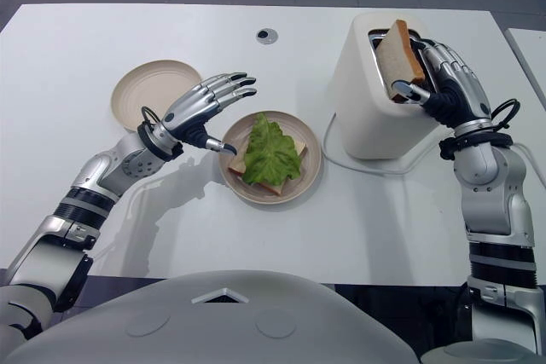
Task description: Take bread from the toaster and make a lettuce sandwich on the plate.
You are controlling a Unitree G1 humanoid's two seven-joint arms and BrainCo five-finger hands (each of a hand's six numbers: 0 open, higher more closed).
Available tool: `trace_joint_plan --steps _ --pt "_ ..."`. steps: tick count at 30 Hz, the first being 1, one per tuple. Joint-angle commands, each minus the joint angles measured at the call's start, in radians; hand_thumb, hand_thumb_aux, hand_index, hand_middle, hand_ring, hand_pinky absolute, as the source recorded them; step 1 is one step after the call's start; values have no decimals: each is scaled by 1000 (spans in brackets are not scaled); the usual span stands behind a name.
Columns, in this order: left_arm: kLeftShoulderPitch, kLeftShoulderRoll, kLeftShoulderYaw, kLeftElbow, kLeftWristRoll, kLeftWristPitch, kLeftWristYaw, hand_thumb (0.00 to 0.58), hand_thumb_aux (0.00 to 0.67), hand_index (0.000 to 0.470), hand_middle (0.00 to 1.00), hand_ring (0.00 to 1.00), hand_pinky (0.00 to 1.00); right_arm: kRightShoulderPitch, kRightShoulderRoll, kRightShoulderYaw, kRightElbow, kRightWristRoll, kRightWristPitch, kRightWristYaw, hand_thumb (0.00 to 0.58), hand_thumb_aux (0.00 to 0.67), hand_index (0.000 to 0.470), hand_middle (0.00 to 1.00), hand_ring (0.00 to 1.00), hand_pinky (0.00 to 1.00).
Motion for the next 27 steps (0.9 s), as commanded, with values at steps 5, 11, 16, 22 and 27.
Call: trace_joint_plan --steps 5,11,16,22,27 --pt "10 -1 -4 0 0 3 -12 0 0 0 0 0 0 -21 18 -19 -47 35 -29 -34 580 670 470 173 173 173" --pt "11 -3 -3 1 2 6 -10 0 0 0 0 0 0 -117 59 -71 -99 -20 -44 -198 580 670 470 1000 1000 1000" --pt "7 -4 -1 4 1 5 -5 0 0 0 0 0 0 -185 111 -88 -125 -27 -48 -300 580 670 470 1000 1000 1000" --pt "9 -10 38 6 -172 -52 -44 0 0 0 0 0 0 -207 194 -95 -208 166 -94 -277 580 670 470 1000 1000 1000" --pt "31 -13 62 -53 -555 -105 -192 0 0 0 0 0 0 -161 292 16 -313 484 -34 -105 580 670 470 1000 1000 1000"
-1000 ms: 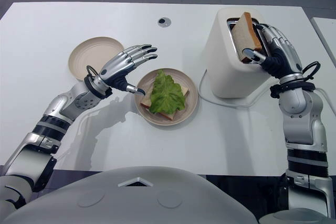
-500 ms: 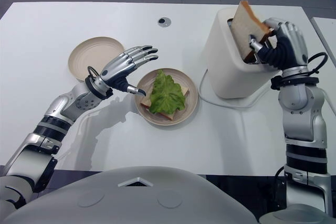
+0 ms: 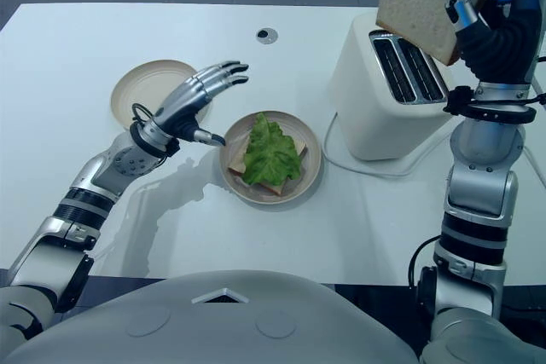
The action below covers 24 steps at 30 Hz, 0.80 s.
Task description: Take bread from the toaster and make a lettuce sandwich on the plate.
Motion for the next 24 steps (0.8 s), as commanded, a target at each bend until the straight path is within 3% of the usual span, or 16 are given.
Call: trace_joint_plan --steps 1,4,7,13,18,24 --pt "24 1 20 -57 -259 -19 -126 0 0 0 0 0 0 50 72 94 -58 163 57 106 580 670 470 1000 1000 1000" --pt "41 7 28 -109 -441 -16 -229 0 0 0 0 0 0 105 111 210 -64 191 97 185 580 670 470 1000 1000 1000" --pt "76 18 31 -204 -700 16 -375 0 0 0 0 0 0 133 73 332 -40 125 126 294 580 670 470 1000 1000 1000" --pt "157 34 62 -372 -1049 123 -684 0 0 0 0 0 0 44 -45 469 58 15 159 517 580 670 470 1000 1000 1000" --pt "230 57 35 -418 -985 122 -910 0 0 0 0 0 0 -64 -59 543 164 -27 172 624 580 670 470 1000 1000 1000" --pt "259 31 30 -358 -833 101 -1006 0 0 0 0 0 0 -153 -67 548 160 10 214 733 580 670 470 1000 1000 1000"
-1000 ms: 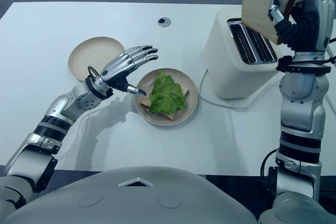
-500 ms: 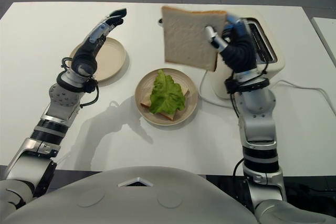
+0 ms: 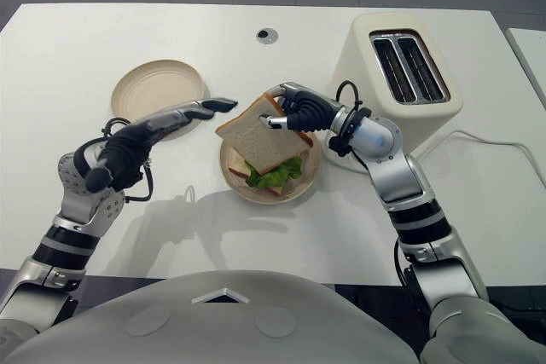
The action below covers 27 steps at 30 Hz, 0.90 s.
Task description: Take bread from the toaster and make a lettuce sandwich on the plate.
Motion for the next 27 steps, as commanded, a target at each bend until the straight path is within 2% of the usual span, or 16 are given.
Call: trace_joint_plan --steps 1,5,13,20,27 --pt "11 -25 -7 51 93 -13 -34 0 0 0 0 0 0 -52 -8 -8 -11 42 46 61 580 670 470 1000 1000 1000" --pt "10 -52 -8 86 156 -26 -41 0 0 0 0 0 0 -71 5 -75 -44 152 111 94 580 670 470 1000 1000 1000" --pt "11 -60 -15 113 222 -37 -54 0 0 0 0 0 0 -104 -46 -112 -47 257 199 202 580 670 470 1000 1000 1000" --pt "31 -39 -31 102 204 -30 -100 0 0 0 0 0 0 -122 -55 -27 77 199 175 275 580 670 470 1000 1000 1000" --pt "43 -41 -50 107 246 -28 -109 0 0 0 0 0 0 -147 32 94 303 70 79 227 580 670 470 1000 1000 1000"
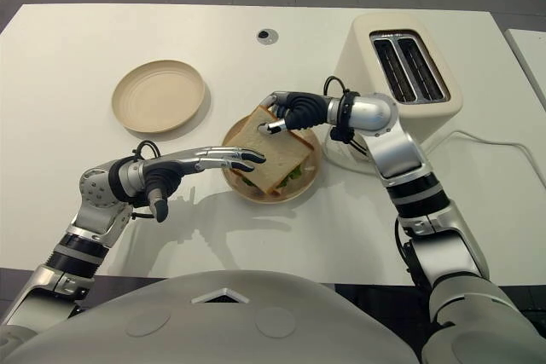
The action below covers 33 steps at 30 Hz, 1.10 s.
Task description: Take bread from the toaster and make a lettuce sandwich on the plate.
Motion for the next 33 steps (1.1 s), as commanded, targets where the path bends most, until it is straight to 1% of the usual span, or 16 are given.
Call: trace_joint_plan --steps 1,6,11,12,13,14,15,16,17,18,24,26,27,31,32,33 --pt "-6 -5 -10 42 102 2 16 0 0 0 0 0 0 -11 52 31 155 -56 -44 -58 580 670 470 1000 1000 1000" --pt "-92 -19 -14 269 557 -31 218 0 0 0 0 0 0 -44 96 21 245 -106 -109 -150 580 670 470 1000 1000 1000" --pt "-138 -13 -86 396 786 -39 366 0 0 0 0 0 0 -56 115 19 301 -143 -157 -208 580 670 470 1000 1000 1000" --pt "-141 -8 -103 413 810 -40 381 0 0 0 0 0 0 -52 121 15 296 -142 -162 -219 366 263 184 1000 1000 1000" --pt "-141 0 -121 424 822 -42 386 0 0 0 0 0 0 -51 127 7 288 -140 -166 -235 0 0 0 1000 1000 1000" --pt "-139 9 -138 429 822 -44 385 62 37 26 0 0 0 -53 133 -4 283 -142 -170 -257 0 0 0 957 957 957" --pt "-139 17 -150 434 824 -48 388 0 0 0 0 0 0 -67 140 -24 292 -150 -172 -298 0 0 0 835 835 835" --pt "-139 23 -159 438 824 -50 395 0 0 0 0 0 0 -87 148 -47 309 -148 -167 -331 0 0 0 588 588 588" --pt "-140 28 -165 440 824 -52 401 27 16 11 0 0 0 -106 161 -77 327 -141 -158 -371 0 0 0 137 137 137" --pt "-141 33 -172 442 822 -52 406 36 21 15 0 0 0 -119 175 -106 341 -136 -150 -414 0 0 0 0 0 0" --pt "-145 47 -189 432 804 -61 434 83 50 35 0 0 0 -118 267 -225 332 -64 -121 -557 0 0 0 0 0 0" --pt "-156 37 -168 415 786 -75 475 0 0 0 0 0 0 -87 299 -241 298 -26 -115 -565 0 0 0 0 0 0" --pt "-170 17 -141 403 771 -83 521 0 0 0 0 0 0 -64 314 -241 271 -7 -112 -559 0 0 0 0 0 0" --pt "-199 -77 -55 242 412 -110 602 0 0 0 0 0 0 91 336 -211 51 175 -94 -403 0 0 0 0 0 0" --pt "-184 -81 -60 155 243 -90 576 160 100 70 0 0 0 131 328 -207 -12 236 -90 -347 152 95 66 424 424 424" --pt "-164 -71 -72 47 54 -52 535 480 391 275 0 0 0 173 316 -219 -86 328 -65 -290 491 407 286 1000 1000 1000"
